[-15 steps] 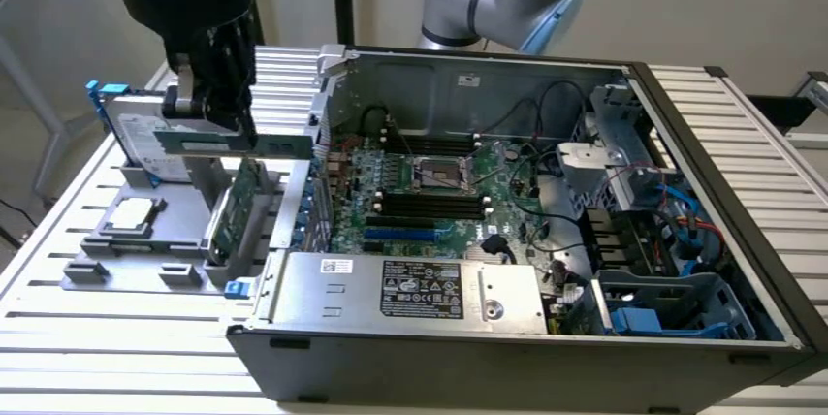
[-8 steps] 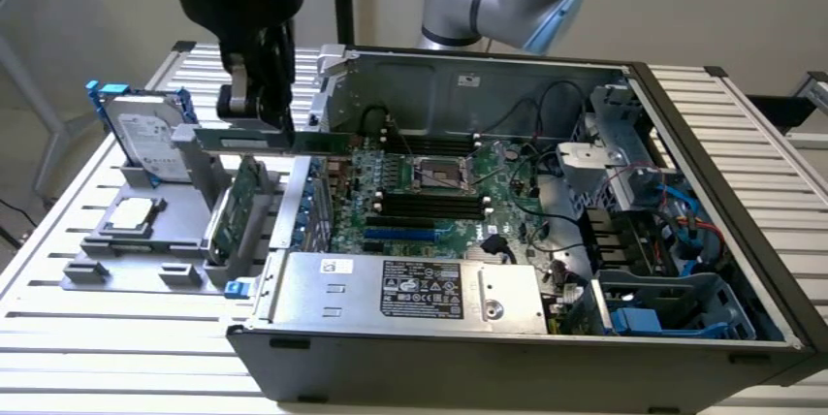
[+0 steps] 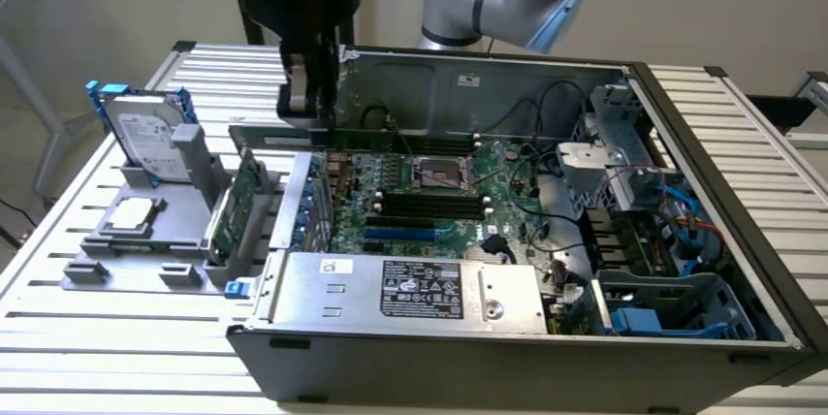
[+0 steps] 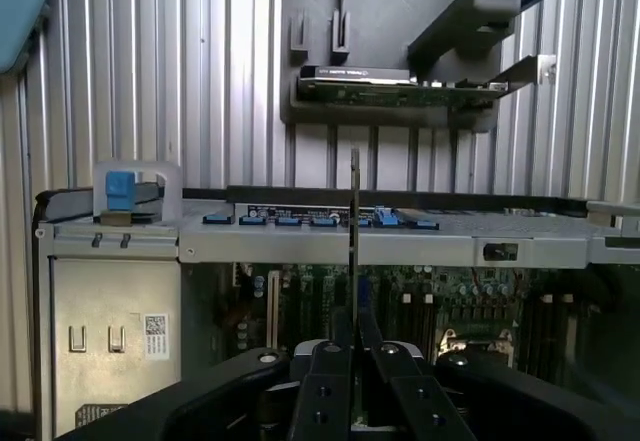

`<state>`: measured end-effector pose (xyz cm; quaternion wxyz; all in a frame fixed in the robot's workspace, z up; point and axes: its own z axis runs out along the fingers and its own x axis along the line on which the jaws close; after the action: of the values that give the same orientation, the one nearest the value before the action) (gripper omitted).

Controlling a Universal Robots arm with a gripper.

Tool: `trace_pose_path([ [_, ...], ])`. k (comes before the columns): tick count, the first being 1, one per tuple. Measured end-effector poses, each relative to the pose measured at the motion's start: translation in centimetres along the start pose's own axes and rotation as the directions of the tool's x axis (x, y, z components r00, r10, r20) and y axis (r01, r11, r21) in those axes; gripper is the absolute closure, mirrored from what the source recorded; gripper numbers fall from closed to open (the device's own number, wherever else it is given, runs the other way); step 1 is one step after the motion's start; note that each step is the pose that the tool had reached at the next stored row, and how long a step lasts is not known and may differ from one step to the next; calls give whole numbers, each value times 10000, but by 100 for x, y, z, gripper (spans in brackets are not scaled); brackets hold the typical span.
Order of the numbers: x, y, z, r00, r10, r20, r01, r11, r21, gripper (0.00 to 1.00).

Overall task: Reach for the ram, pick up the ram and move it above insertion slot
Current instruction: 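Pick up the ram and move it above insertion slot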

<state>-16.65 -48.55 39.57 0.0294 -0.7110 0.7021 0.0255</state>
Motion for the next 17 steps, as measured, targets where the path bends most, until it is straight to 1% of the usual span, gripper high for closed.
trace_pose_path([
  [5,-42,-227,29,10000,0,2,0,10000,-1,86],
  [9,-109,-404,76,10000,0,2,0,10000,-1,86],
  [13,-229,-524,140,10000,0,2,0,10000,-1,86],
  [17,-374,-618,208,10000,1,2,-1,10000,0,86],
])
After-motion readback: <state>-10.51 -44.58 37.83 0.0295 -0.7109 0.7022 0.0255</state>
